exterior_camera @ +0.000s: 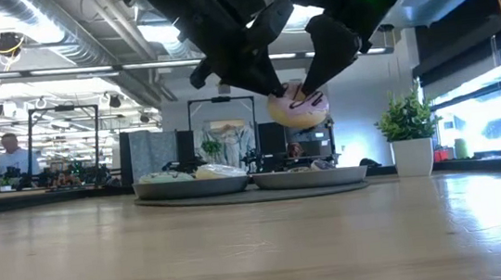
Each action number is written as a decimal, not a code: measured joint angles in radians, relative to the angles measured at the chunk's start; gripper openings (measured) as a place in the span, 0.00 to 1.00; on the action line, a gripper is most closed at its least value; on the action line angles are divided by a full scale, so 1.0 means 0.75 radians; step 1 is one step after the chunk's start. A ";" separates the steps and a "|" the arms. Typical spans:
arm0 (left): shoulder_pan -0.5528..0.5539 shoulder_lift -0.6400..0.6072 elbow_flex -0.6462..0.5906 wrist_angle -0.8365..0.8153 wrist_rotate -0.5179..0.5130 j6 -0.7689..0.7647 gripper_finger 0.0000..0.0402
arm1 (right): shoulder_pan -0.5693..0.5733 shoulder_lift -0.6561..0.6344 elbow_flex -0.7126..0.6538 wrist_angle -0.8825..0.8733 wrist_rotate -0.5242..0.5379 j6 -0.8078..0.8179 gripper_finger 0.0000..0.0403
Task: Pick & Place donuts
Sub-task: Put the big pink doughnut on the dark gray plate, then adjust the dark gray plate, then return to Home Position
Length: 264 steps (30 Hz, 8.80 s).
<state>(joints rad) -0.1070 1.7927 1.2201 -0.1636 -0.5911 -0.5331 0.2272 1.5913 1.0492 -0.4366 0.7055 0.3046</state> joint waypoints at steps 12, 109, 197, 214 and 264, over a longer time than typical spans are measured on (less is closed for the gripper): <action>0.007 -0.001 0.000 0.003 0.080 0.012 0.04 | 0.000 -0.002 -0.001 0.005 -0.113 -0.103 0.19; 0.846 -0.550 -0.654 -0.169 0.564 -0.075 0.17 | 0.250 -0.376 -0.271 -0.421 -0.002 0.461 0.49; 0.162 -0.769 -0.662 -0.495 0.258 -0.089 0.30 | 0.223 -0.618 -0.643 -0.049 -0.313 0.319 0.49; -0.126 -1.094 -1.427 1.234 0.464 0.284 0.30 | 0.204 -1.415 -1.217 0.589 -0.559 0.004 0.49; -0.124 -2.389 -1.605 0.311 0.184 0.450 0.30 | 0.199 -2.120 -1.303 0.372 -0.491 -0.239 0.49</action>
<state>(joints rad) -0.2003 0.0008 0.0165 0.0698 -0.4533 -0.1958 0.3767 0.0010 0.0723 -0.1575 0.3373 0.1255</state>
